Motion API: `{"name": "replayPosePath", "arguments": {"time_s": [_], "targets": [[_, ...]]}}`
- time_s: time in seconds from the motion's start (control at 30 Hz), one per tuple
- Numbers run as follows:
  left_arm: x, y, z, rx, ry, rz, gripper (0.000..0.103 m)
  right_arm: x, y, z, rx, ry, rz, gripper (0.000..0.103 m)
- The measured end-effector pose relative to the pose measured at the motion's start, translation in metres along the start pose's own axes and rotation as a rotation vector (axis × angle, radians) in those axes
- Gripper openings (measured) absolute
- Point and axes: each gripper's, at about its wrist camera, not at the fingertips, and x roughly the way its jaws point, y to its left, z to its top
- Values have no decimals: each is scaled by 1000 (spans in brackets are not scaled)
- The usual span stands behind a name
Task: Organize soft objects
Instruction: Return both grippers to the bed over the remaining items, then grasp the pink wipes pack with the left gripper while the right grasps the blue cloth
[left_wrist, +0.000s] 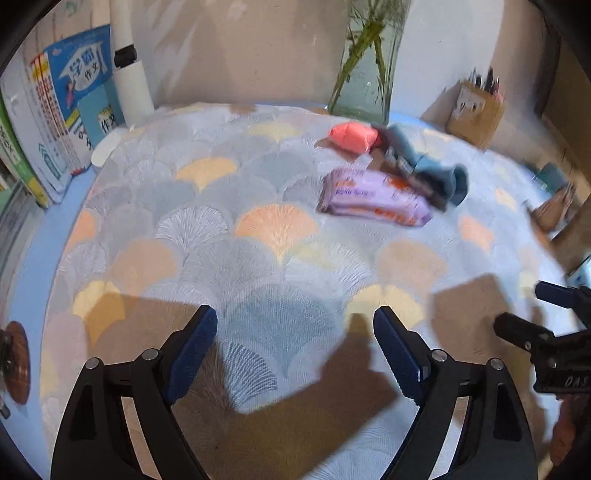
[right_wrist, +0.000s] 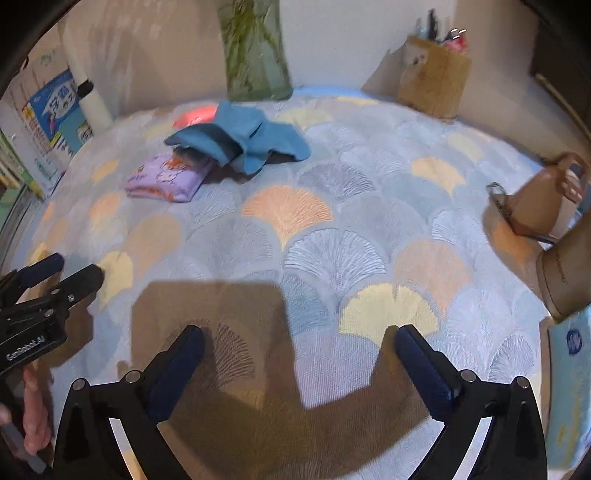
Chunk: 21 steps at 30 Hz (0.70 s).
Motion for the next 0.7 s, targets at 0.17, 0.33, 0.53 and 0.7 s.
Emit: {"name": "replayPosePath", "arguments": {"time_s": [0.17,0.33,0.53,0.7], "targets": [[-8,-4,24,-61,19,-107,86,-12,8,50,-19,-90,79,103],[2,-21,35,-10,24,-70,86,16,19,86,7,-105,159,89],[17,-30,44,-13,46,-107,86,46,5,99,109,-72,265,27],[26,-43,56,-13,35,-150,86,36,-19,85,173,-114,261,10]]}}
